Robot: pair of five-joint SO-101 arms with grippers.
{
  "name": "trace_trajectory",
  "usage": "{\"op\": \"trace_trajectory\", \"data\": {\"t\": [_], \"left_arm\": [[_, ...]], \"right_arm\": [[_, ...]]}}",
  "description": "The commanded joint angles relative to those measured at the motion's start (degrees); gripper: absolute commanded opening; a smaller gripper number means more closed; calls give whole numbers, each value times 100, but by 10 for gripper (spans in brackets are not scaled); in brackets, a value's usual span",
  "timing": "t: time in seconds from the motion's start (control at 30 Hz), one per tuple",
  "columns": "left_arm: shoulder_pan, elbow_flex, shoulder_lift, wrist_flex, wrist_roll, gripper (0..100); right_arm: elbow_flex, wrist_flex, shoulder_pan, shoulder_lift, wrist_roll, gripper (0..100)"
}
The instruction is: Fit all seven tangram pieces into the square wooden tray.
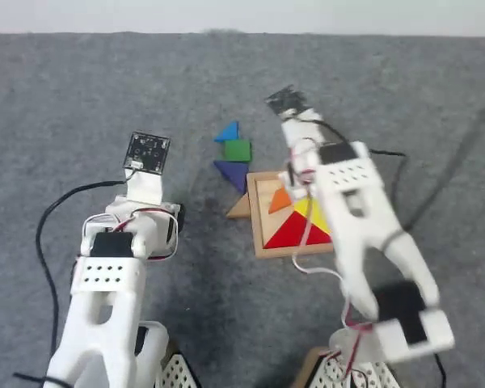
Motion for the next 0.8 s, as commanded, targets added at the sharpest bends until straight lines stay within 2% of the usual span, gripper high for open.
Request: {"op": "trace_trajectory", "data": {"t": [0.0,0.33,0.77], "left_arm": [[-35,-40,-53,-141,88,180],[-26,-31,-53,-141,70,180],[-18,-22,-53,-141,70,180]], "right_arm": [[-774,-163,-330,593,-273,7],[-1284,-286,-418,1763,-448,7],[-1257,-277,505,1842,-79,7]]}}
